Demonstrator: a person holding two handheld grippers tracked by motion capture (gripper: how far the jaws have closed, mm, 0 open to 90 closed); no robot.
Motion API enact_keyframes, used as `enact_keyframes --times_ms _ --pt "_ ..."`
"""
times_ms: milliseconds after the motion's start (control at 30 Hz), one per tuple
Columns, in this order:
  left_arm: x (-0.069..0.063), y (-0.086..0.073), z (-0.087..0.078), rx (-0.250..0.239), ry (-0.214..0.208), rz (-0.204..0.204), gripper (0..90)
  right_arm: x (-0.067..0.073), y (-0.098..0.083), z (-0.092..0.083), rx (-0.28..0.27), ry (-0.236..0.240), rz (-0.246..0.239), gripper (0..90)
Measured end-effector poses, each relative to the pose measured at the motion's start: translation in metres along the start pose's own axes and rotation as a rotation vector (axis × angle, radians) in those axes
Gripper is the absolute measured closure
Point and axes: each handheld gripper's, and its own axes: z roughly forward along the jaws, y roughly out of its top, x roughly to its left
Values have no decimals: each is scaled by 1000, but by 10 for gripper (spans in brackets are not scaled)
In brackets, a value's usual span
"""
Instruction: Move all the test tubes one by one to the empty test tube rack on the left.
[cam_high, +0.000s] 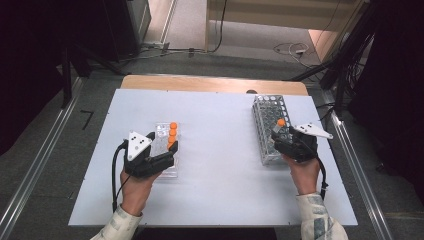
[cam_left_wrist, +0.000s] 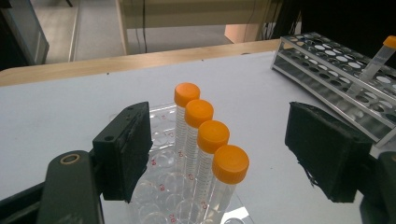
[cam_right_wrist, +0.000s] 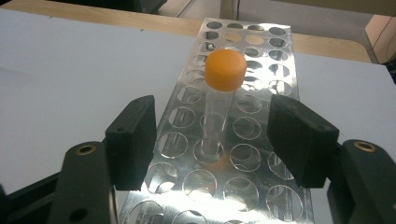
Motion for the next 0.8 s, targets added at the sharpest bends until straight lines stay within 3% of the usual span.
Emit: enact_keyframes --times_ms 367,800 --pt "0 0 1 -1 1 -3 227 -3 1 22 17 -6 33 571" --pt "-1 -1 2 5 -2 2 229 -3 1 33 47 -1 50 682"
